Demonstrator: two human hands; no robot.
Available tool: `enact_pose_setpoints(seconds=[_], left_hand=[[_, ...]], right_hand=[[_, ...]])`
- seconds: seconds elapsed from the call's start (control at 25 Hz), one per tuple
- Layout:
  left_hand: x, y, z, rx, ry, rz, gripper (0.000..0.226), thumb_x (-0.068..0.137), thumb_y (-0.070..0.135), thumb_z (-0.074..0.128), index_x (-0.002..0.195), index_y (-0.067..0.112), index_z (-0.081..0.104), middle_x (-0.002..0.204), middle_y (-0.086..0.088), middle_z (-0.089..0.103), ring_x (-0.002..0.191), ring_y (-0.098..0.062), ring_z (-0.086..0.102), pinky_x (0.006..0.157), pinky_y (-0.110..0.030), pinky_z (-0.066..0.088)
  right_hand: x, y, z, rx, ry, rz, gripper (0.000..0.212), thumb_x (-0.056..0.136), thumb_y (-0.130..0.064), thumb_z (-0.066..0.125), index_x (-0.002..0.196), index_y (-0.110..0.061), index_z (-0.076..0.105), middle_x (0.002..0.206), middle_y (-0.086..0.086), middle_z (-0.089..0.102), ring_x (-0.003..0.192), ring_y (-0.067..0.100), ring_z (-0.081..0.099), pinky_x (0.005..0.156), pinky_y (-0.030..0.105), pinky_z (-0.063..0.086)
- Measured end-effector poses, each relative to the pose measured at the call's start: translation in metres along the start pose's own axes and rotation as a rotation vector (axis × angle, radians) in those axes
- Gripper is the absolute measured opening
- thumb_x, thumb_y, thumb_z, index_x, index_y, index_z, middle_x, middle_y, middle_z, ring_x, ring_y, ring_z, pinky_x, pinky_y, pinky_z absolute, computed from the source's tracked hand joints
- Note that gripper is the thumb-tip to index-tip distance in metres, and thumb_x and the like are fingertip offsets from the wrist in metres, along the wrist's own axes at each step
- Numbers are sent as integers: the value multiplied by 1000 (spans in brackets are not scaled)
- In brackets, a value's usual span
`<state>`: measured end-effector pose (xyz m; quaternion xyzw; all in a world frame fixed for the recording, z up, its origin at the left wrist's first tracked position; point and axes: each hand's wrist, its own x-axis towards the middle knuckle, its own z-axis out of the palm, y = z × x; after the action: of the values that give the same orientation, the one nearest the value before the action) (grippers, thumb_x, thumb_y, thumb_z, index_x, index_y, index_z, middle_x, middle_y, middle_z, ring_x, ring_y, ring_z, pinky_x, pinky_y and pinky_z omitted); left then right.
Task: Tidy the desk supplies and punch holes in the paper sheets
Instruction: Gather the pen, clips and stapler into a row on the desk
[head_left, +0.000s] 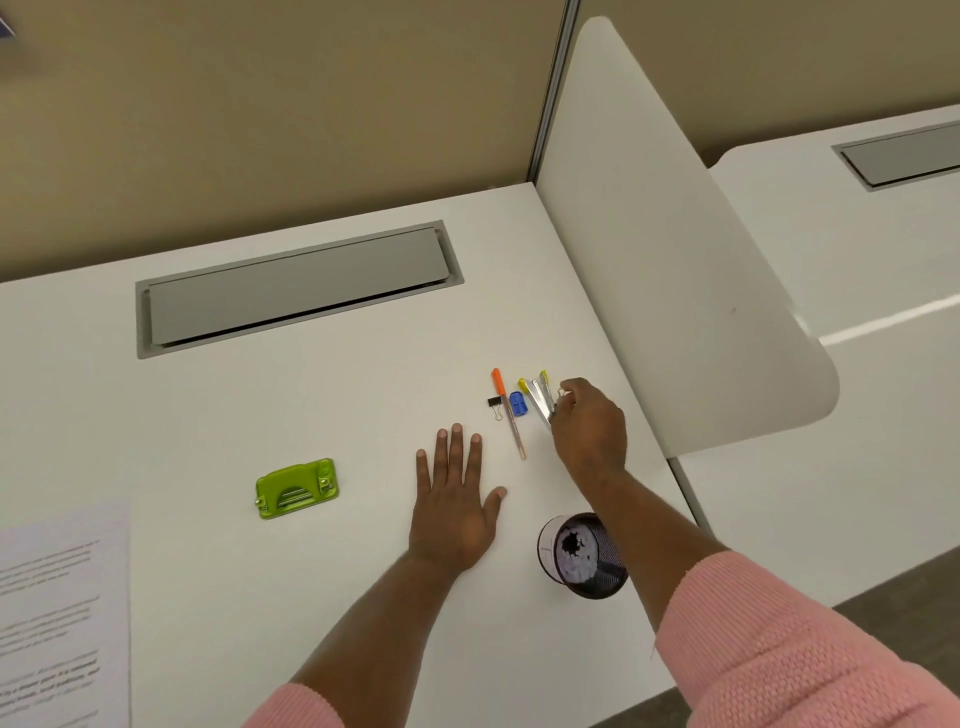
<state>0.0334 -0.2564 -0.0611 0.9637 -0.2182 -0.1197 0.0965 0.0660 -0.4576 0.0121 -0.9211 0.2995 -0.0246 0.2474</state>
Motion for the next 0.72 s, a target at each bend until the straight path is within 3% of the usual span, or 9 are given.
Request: enact_pose_setpoints(seconds=[0.32,0.6,0.72], left_hand=[[1,1,2,10,-14,-5,76,100,57,26,160,15,4,167,-13,-7,154,-31,-8,123,-56,7],[2,2,-5,35,-100,-9,76,99,59,16,159,17,-7,165,-11,-19,152,-29,-19,123,-54,-3],[2,2,-15,0,-140,-27,77,99,62,15,158,19,-12,164,-10,-24,151,-28,-24,123,-52,-9]], right_hand=[[16,19,9,-146,-104,5,35,98,-10,50,131,-13,64,117,10,67,106,30,65,91,38,47],[0,3,5,-28,-80,-93,34,98,-15,54,131,-8,61,125,9,62,114,30,59,95,41,49],[-13,-5,3,-25,-114,-180,41,101,-23,51,140,-10,53,139,8,56,128,27,51,105,39,45]])
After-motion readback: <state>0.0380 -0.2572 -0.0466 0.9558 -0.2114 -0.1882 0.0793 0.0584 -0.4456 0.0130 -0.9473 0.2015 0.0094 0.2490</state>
